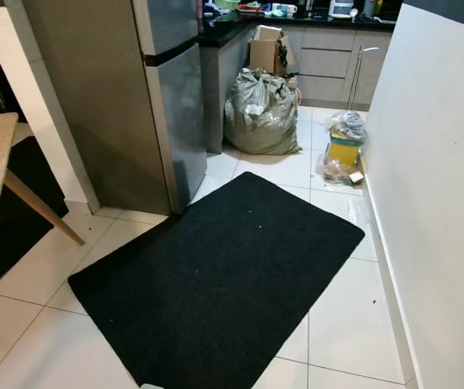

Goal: Restocking fridge

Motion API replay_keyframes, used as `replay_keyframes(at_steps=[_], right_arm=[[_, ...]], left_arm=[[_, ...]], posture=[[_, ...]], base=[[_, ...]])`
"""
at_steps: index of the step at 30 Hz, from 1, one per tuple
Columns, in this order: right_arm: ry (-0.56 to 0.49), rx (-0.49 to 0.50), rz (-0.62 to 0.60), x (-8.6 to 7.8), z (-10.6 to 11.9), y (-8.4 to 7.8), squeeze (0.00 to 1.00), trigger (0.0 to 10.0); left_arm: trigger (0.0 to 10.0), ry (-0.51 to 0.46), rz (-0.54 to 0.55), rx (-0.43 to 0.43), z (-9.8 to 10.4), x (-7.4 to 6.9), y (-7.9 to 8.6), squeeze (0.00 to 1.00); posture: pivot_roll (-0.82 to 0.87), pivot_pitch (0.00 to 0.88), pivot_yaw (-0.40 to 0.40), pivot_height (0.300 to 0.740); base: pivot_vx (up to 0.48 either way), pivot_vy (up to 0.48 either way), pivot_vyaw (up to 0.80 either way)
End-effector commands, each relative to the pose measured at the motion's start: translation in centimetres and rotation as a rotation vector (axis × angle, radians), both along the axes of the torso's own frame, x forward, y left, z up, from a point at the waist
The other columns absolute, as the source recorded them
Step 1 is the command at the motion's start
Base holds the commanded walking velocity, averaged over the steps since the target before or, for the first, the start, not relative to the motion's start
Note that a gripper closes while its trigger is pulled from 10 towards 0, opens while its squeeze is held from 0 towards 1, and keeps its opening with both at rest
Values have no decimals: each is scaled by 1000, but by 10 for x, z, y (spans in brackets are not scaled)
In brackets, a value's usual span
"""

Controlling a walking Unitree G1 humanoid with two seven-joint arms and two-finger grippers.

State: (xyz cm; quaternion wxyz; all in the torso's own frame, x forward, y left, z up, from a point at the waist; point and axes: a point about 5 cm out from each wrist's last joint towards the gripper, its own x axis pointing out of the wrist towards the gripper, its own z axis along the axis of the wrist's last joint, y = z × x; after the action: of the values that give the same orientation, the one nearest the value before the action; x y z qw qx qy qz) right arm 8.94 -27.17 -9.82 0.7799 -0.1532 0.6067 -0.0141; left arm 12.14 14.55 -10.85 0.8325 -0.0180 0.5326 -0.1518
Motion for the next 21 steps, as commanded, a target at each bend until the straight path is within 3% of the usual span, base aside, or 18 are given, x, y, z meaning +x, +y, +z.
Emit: replay_keyframes(at_steps=[1, 21], right_arm=[[7, -4, 0, -2, 0, -1, 0, 10000], [26, -5, -7, -10, -2, 0, 0, 10000]], left_arm=[[10000, 4, -11, 4, 0, -1, 2, 0], [10000, 3, -18, -9, 0, -1, 0, 0]], posture=[[-48, 0, -11, 740], [-51, 0, -7, 740]], base=[[251, 0, 0], [283, 0, 0]])
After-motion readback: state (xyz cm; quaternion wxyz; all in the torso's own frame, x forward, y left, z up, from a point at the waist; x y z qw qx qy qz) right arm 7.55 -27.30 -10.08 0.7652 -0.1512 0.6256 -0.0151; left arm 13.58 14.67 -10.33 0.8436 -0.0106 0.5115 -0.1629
